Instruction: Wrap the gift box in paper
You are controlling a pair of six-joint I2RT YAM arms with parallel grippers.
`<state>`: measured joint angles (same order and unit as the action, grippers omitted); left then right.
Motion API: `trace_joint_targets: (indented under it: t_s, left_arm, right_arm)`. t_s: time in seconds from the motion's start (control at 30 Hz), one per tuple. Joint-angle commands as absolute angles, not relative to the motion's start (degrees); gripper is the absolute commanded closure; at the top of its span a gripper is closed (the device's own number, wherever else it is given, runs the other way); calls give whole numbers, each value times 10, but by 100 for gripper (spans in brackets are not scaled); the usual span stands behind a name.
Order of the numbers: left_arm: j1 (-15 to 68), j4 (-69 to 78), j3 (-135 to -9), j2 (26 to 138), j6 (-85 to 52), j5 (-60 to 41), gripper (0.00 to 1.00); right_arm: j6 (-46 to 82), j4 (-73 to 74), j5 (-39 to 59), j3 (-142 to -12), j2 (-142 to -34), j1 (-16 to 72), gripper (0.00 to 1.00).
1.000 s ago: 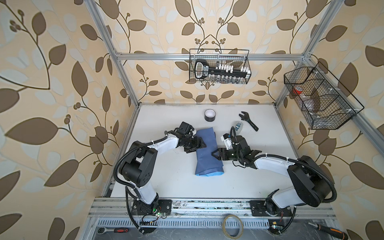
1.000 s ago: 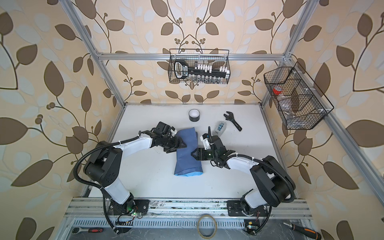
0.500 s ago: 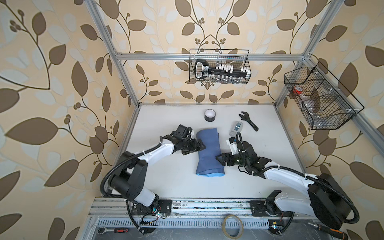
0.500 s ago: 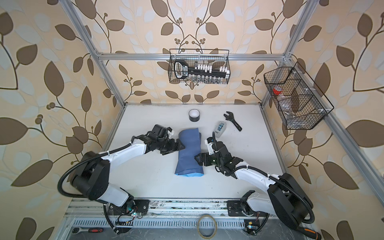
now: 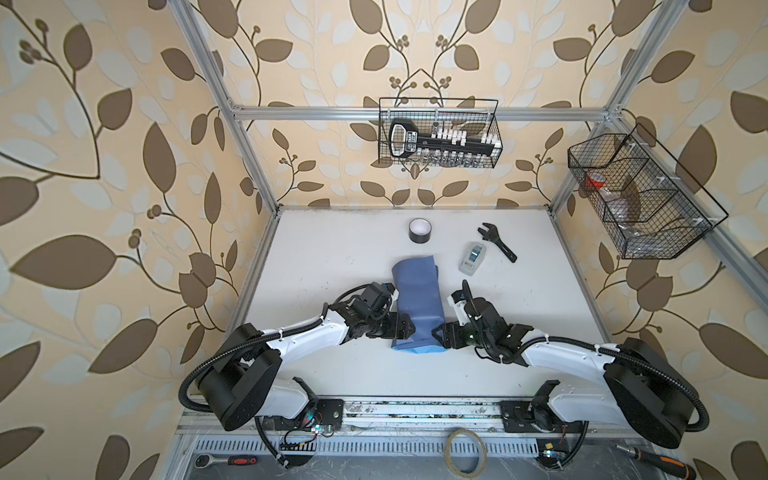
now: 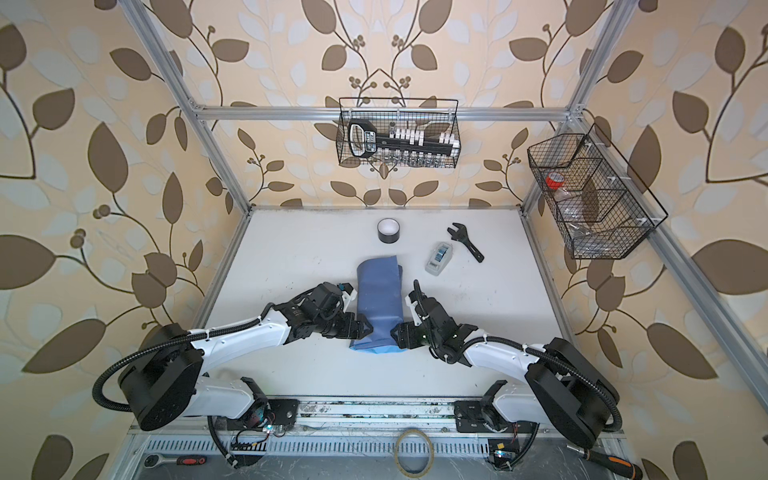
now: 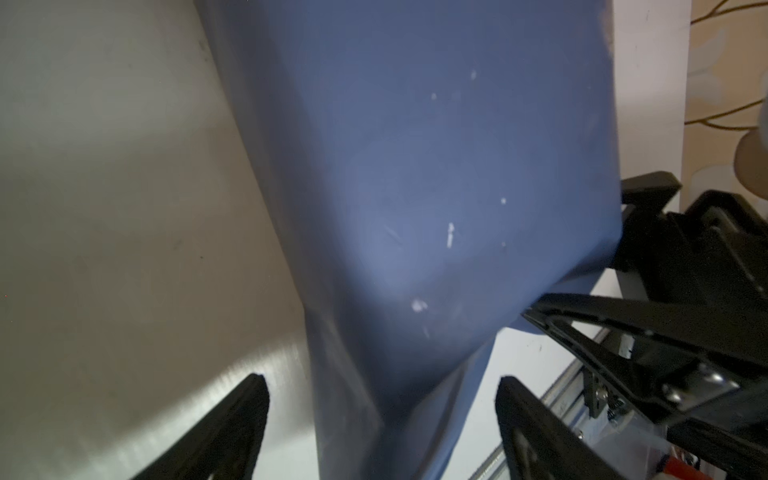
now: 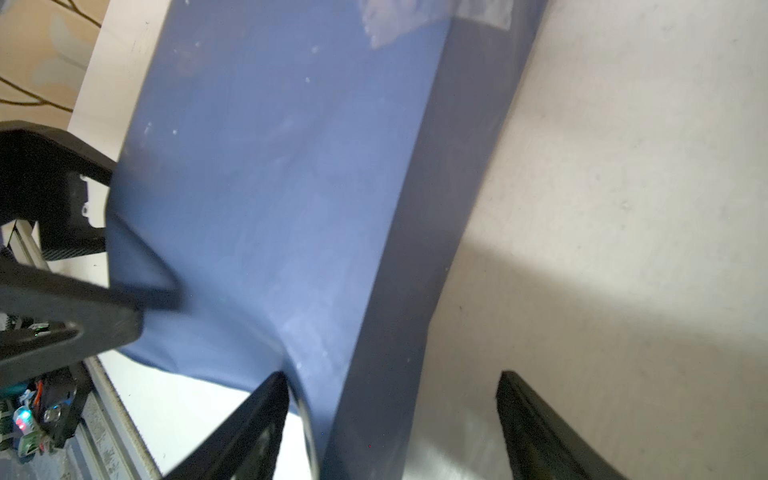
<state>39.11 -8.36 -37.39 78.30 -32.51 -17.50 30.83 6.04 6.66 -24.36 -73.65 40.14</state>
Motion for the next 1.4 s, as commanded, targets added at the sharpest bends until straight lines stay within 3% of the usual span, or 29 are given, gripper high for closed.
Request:
trace_joint_targets:
  t_s: [0.0,0.33,0.77,1.37]
  left_arm:
    - [399,-51,-374,795,-312,-130,14]
    - [423,-24,-356,817,-318,-76,23]
    - [456,-23,-349,822,-336,9,41]
    - [476,-18,-344,838,-363,36,47]
  right_arm:
    - [309,78,43,-241,-743,405,21]
    - [312,91,-19,-242,-755,436,29]
    - [326,125,-139,-236,-763,485,47]
    - [329,169,-182,-220,-800,506,57]
